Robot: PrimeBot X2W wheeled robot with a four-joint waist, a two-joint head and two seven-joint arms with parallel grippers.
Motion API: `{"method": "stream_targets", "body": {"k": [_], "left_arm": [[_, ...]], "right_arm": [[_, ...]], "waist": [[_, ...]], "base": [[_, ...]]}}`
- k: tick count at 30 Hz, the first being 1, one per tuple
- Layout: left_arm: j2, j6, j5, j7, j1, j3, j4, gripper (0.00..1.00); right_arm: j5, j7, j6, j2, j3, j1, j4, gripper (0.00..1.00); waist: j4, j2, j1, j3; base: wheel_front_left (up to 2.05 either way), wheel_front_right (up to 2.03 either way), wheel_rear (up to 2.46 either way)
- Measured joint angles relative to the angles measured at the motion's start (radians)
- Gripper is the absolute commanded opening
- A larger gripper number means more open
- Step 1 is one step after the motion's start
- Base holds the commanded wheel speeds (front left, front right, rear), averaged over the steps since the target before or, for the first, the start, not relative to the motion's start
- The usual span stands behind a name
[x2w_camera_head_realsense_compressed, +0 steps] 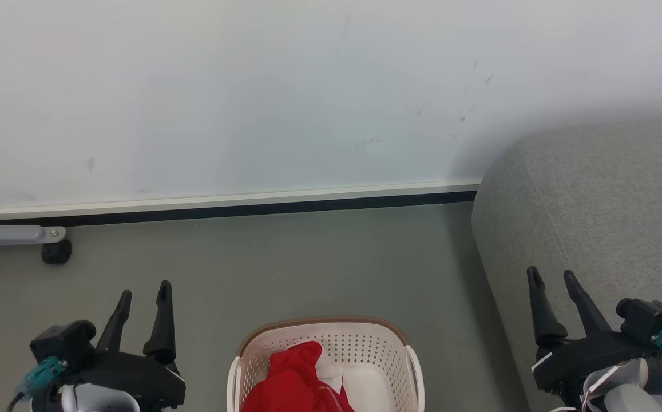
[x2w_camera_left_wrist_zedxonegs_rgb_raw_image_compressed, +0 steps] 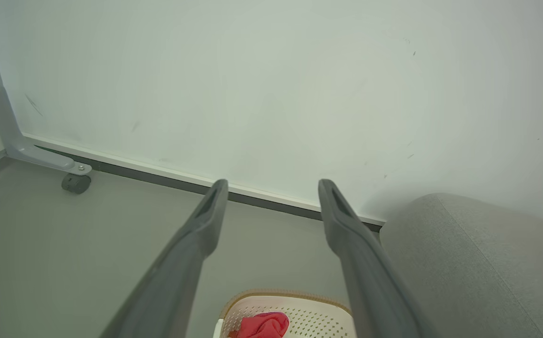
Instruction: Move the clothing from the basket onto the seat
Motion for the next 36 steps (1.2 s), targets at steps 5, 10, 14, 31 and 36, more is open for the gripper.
{"method": "stream_targets", "body": {"k": [5, 10, 14, 31, 36], "left_arm": [[0.000, 0.011, 0.055, -0.013, 0.000, -0.008, 0.006, 1.00], [0.002, 0.018, 0.100, -0.018, 0.000, -0.011, 0.011, 1.00], [0.006, 0.032, 0.131, -0.026, 0.000, -0.013, 0.016, 1.00], [0.008, 0.061, 0.250, -0.049, 0.000, -0.013, 0.028, 1.00], [0.004, 0.061, 0.250, -0.046, 0.000, -0.006, 0.029, 1.00]], "right_arm": [[-0.059, -0.015, -0.010, -0.009, 0.025, 0.000, 0.017, 1.00], [-0.099, -0.030, -0.017, -0.015, 0.046, -0.003, 0.026, 1.00], [-0.142, -0.043, -0.019, -0.021, 0.063, -0.009, 0.037, 1.00], [-0.254, -0.083, -0.029, -0.039, 0.106, -0.029, 0.076, 1.00], [-0.252, -0.083, -0.026, -0.039, 0.106, -0.033, 0.081, 1.00]], "waist": [[0.000, 0.0000, 0.0000, -0.001], [-0.001, 0.0000, 0.0000, -0.002], [-0.002, 0.0000, 0.0000, -0.002], [-0.004, 0.0000, 0.0000, -0.003], [-0.004, -0.0001, 0.0000, -0.002]], "base": [[0.00, 0.00, 0.00], [0.00, 0.00, 0.00], [0.00, 0.00, 0.00], [0.00, 0.00, 0.00], [0.00, 0.00, 0.00]]}}
